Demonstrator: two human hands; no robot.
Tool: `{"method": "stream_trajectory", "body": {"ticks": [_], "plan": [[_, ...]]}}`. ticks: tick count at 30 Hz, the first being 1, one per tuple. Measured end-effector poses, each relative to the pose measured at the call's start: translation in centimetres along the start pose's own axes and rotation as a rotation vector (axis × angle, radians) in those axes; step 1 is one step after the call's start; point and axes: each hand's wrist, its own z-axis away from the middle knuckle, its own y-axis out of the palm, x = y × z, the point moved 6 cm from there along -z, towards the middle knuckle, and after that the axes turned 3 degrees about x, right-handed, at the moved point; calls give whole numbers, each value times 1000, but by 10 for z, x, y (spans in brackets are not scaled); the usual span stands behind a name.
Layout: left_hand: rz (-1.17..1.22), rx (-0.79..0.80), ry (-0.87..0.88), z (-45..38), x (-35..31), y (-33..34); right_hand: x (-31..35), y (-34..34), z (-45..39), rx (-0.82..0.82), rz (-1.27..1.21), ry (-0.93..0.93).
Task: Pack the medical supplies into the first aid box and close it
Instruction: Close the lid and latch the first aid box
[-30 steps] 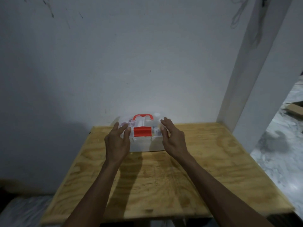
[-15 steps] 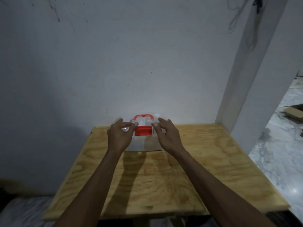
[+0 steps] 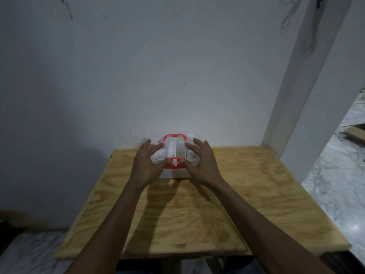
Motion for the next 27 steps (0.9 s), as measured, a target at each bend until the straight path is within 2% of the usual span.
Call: {"method": "stream_trajectory", "body": {"ticks": [4,15,27], "plan": [[-22,-43,36,4,4,8,-6,8,1,-69,63,-38],[-58,-90,86,7,9,12,-12,18,4,-134,181,-105],[-26,-63,56,-9,12,7,-20,14,-15,-86,-34,-31]]}}
